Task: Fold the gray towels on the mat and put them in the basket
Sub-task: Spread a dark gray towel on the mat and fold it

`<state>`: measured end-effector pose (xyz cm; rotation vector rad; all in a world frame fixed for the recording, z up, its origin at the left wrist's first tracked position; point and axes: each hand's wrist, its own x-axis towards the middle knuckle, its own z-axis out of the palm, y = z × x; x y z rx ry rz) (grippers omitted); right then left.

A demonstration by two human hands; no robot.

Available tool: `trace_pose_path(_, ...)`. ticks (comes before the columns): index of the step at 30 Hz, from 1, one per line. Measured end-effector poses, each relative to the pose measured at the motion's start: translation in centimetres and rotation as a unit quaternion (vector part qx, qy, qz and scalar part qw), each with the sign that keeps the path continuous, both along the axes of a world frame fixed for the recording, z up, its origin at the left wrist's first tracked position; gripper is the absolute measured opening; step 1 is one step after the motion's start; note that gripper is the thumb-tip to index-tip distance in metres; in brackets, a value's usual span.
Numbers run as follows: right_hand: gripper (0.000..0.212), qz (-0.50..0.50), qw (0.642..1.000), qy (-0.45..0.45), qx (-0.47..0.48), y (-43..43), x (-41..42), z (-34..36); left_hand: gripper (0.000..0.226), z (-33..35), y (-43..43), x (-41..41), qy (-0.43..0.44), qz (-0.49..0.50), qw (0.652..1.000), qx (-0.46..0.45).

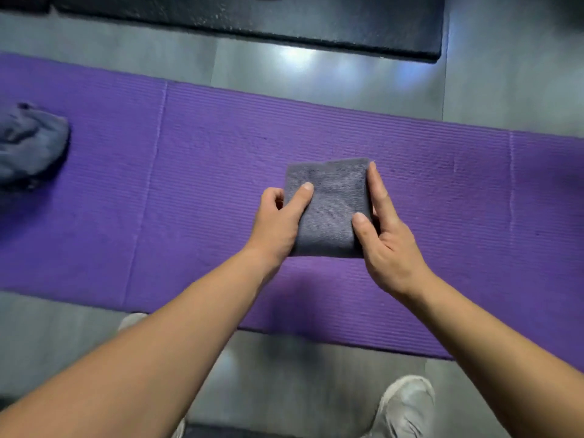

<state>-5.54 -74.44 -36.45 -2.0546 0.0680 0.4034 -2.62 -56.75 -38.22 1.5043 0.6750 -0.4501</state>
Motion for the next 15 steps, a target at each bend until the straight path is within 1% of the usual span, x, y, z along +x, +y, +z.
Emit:
trace_pose_path(3,0.056,0.043,0.999,0.018,0.012,4.1,-0.7,6.3,0.038,6.3,4.2,-1.8,0.018,0.036,0.999,0.007)
trace_pose_path(5,0.053,0.065,0.997,0.042,0.023,7.1,-1.1,10.1,0.037,10.2,7.1,-3.0,0.028,0.063,0.998,0.012)
trace_pose_path(11,0.066,0.174,0.981,0.079,0.043,17.6,-1.0,19.7,0.032,20.3,18.1,-6.0,0.041,0.17,0.984,0.019)
trace_pose_path(13,0.067,0.203,0.975,0.084,0.046,22.0,-0.6,22.6,0.037,23.2,22.6,-6.9,0.039,0.205,0.978,0.008)
trace_pose_path(15,0.068,0.233,0.968,0.077,0.044,26.9,0.0,25.0,0.047,25.8,27.6,-7.6,0.034,0.229,0.973,0.003)
